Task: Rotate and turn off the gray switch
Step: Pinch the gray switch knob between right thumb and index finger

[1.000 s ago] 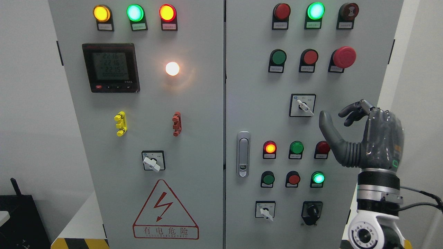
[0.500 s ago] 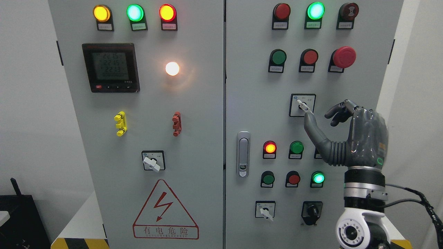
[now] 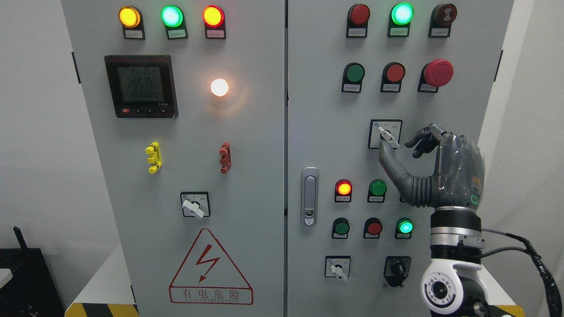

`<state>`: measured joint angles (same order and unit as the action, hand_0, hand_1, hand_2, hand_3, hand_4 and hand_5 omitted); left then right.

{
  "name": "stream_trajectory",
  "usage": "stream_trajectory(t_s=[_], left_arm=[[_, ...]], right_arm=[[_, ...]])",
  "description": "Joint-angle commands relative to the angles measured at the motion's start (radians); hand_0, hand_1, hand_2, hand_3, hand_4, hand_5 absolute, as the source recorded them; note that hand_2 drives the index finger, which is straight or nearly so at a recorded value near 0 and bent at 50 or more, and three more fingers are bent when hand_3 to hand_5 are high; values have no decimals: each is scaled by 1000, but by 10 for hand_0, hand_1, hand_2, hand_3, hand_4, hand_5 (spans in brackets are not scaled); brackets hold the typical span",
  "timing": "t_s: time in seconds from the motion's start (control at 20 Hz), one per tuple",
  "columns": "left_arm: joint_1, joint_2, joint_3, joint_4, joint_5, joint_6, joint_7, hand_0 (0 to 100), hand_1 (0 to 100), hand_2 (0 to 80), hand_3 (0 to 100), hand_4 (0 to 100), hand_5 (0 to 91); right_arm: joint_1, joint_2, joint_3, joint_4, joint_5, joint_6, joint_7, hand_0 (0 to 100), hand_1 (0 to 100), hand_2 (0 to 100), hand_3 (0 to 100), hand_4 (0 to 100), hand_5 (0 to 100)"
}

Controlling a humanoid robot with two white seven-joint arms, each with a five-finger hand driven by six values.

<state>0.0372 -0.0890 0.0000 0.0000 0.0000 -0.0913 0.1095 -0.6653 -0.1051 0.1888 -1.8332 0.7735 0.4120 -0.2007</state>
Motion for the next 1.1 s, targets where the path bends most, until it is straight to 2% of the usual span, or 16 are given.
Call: stream_trajectory(t_s=[0.0, 1.05], left_arm=[[0, 0, 32, 23, -8, 1, -1, 120, 389, 0, 0, 0, 0], [0, 0, 32, 23, -8, 1, -1, 120, 389, 0, 0, 0, 0]], right_arm=[[-7, -2, -2, 23, 0, 1, 1, 117, 385, 552, 770, 719, 963], [-39, -1, 0, 57, 4, 1, 4, 143, 400, 558, 755, 712, 948]])
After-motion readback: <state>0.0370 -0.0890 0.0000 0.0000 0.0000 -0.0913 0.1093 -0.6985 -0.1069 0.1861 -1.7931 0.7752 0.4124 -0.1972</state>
